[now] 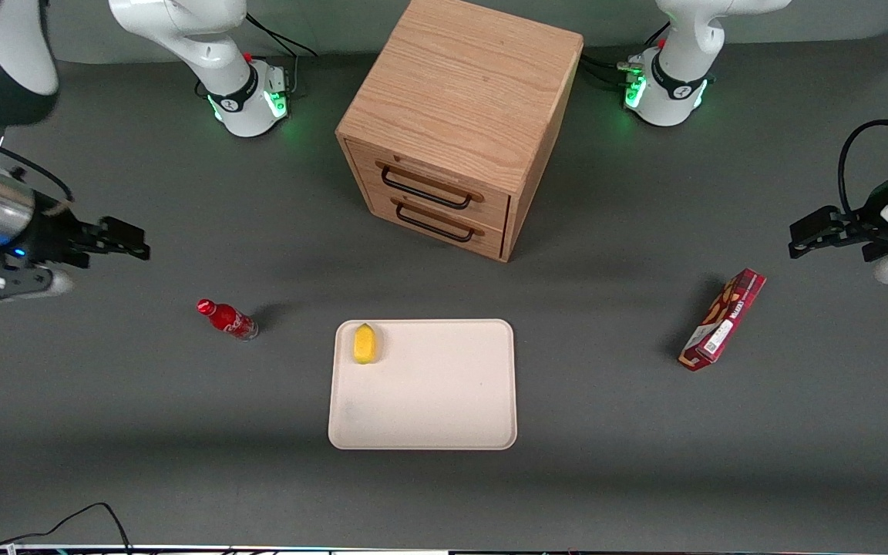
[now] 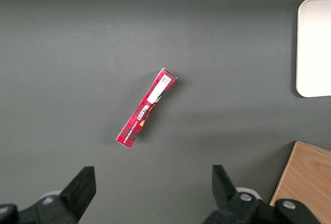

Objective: Place coke bottle on tray
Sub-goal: 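Move the right gripper down toward the red Coca-Cola bottle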

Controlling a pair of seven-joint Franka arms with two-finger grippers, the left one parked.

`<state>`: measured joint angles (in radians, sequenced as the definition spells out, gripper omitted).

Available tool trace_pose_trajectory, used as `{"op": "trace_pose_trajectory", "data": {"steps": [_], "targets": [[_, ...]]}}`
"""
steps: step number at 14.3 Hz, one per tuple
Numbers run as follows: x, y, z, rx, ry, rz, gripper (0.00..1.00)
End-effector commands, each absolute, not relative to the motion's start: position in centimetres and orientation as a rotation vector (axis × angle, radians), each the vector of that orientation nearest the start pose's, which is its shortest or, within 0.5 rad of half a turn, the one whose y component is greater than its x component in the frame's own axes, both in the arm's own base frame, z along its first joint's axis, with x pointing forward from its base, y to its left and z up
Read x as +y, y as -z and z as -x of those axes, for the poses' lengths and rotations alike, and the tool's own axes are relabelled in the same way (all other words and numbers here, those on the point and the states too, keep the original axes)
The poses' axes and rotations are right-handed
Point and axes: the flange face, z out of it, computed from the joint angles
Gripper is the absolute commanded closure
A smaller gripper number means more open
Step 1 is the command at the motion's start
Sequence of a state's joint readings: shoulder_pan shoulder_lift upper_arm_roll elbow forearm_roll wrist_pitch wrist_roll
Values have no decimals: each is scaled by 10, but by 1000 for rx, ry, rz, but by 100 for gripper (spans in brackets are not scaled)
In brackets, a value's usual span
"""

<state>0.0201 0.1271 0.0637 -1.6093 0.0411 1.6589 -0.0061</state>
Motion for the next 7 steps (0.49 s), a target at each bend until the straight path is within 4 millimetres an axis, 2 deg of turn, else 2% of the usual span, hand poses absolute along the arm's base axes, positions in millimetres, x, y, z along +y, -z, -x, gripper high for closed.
{"op": "trace_pose_trajectory", "data": {"steps": [1, 5, 7], "targets": [[57, -483, -572, -111, -77, 3097, 0], [53, -405, -556, -128, 45, 3103, 0], [52, -386, -551, -141, 89, 3111, 0]]}}
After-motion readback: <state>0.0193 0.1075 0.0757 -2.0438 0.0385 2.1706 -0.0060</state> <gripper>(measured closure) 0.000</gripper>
